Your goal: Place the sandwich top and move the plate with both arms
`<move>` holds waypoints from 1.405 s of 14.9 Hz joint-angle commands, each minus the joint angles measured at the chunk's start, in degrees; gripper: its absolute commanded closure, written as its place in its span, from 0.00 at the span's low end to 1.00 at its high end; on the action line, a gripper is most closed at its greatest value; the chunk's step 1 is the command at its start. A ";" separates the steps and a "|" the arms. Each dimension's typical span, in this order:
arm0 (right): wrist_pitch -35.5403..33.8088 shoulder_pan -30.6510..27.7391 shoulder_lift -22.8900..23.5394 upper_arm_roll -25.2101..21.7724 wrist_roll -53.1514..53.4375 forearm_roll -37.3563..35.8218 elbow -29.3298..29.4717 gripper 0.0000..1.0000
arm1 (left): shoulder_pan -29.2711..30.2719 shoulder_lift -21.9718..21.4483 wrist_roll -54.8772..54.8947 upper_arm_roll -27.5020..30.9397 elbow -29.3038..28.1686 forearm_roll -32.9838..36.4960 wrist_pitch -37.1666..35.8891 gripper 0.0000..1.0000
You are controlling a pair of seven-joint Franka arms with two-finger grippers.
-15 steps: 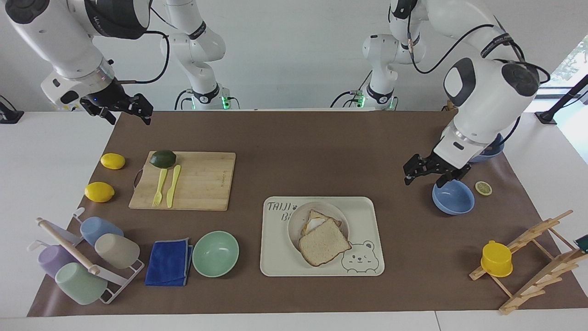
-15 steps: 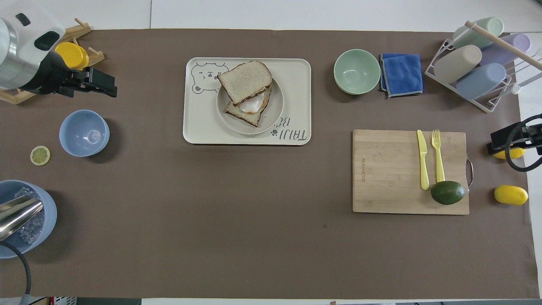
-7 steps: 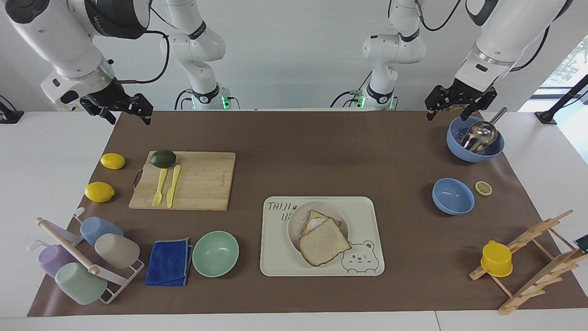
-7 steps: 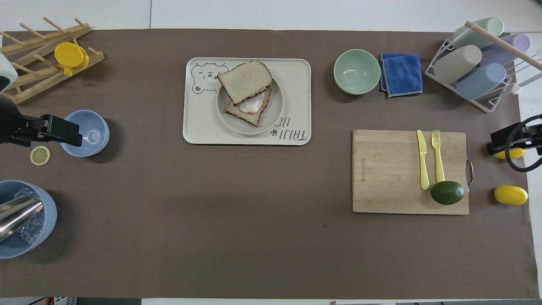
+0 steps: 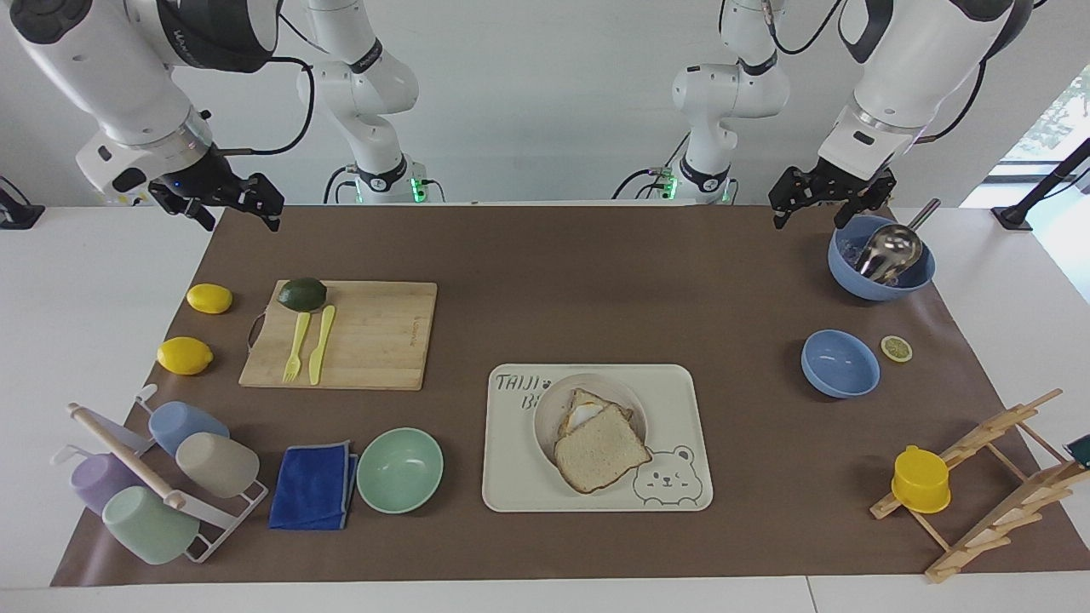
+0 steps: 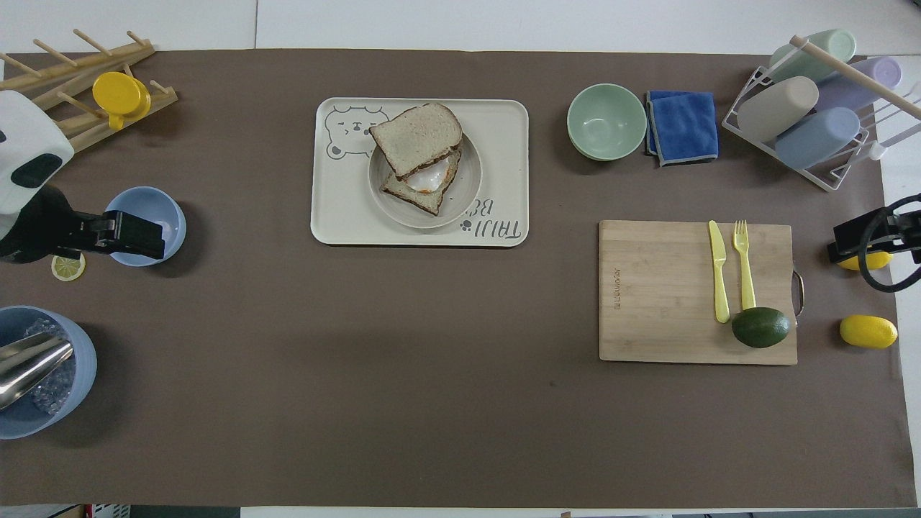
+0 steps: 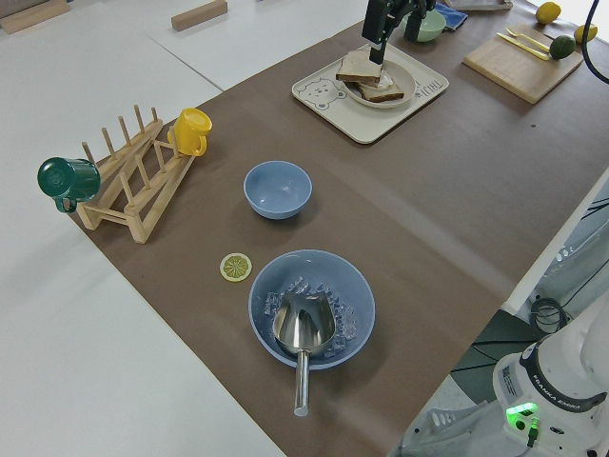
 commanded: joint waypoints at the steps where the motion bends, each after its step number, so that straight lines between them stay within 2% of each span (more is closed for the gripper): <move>1: 0.48 -0.12 -1.10 -0.04 0.97 1.33 -1.14 0.00 | 2.08 -1.03 -1.19 -3.45 -0.54 1.23 -0.56 0.00; 7: 0.48 -0.12 -1.10 -0.04 0.97 1.33 -1.06 0.00 | 4.27 -0.50 -1.55 -5.74 0.17 1.23 -1.71 0.00; 21: 0.48 -0.12 -1.10 -0.04 0.97 1.33 -1.14 0.00 | 4.45 -0.68 -1.55 -5.21 -0.53 -0.88 0.75 0.00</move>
